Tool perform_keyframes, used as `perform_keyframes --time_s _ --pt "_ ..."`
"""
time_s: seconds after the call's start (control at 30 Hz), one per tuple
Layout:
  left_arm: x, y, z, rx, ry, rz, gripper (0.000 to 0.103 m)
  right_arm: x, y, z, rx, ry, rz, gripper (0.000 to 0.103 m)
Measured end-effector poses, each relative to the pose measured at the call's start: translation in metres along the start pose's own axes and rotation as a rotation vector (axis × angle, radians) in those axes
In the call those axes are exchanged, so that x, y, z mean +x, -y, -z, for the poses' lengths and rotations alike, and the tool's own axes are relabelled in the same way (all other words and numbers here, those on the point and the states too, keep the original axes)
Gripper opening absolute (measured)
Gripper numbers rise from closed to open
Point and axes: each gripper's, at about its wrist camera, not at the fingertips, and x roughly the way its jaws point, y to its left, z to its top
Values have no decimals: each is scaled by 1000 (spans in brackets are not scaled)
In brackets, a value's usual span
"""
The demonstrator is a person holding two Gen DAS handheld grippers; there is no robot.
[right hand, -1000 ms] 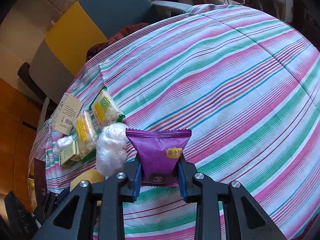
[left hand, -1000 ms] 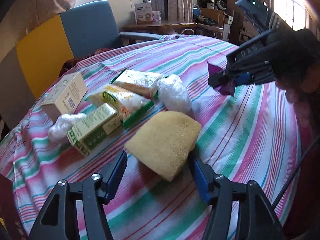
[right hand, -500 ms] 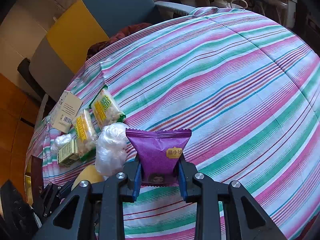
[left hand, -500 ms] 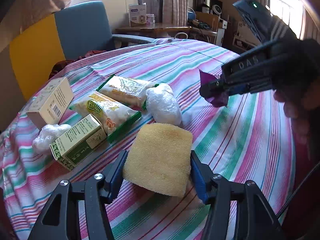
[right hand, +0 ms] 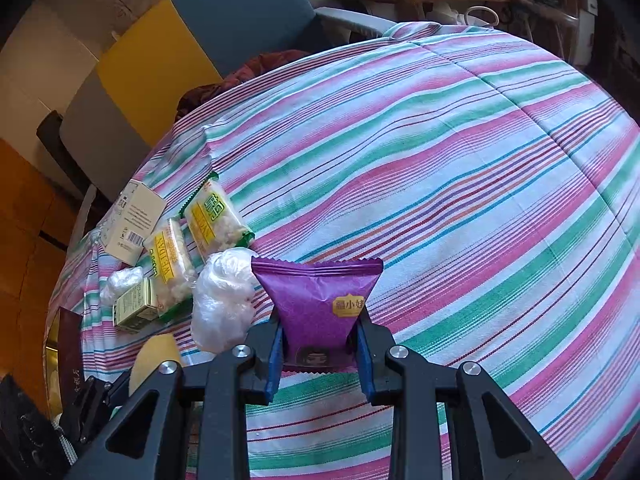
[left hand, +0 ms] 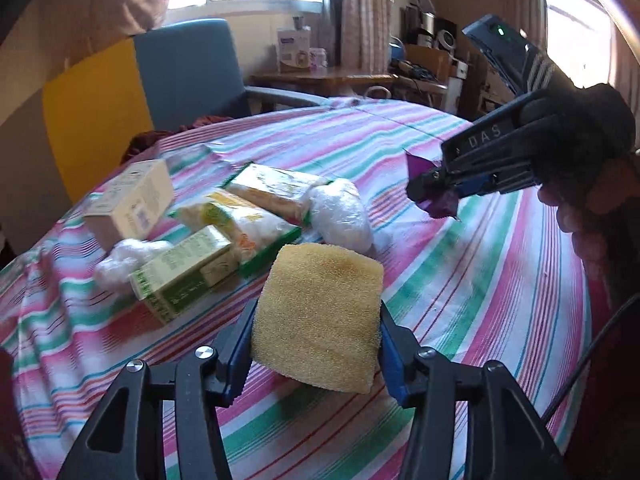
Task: Organize objects
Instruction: 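Lift the yellow sponge cake with the left gripper while the right holds the packet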
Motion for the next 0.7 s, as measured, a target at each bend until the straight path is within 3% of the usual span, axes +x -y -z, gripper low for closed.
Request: perform_keyframes --time_s 0.27,0.7 --pt "-23 -23 14 -112 35 -46 54 -2 -3 1 -35 14 31 31" --pt "-75 -46 46 -191 67 -76 54 -2 -10 2 -87 24 35 31"
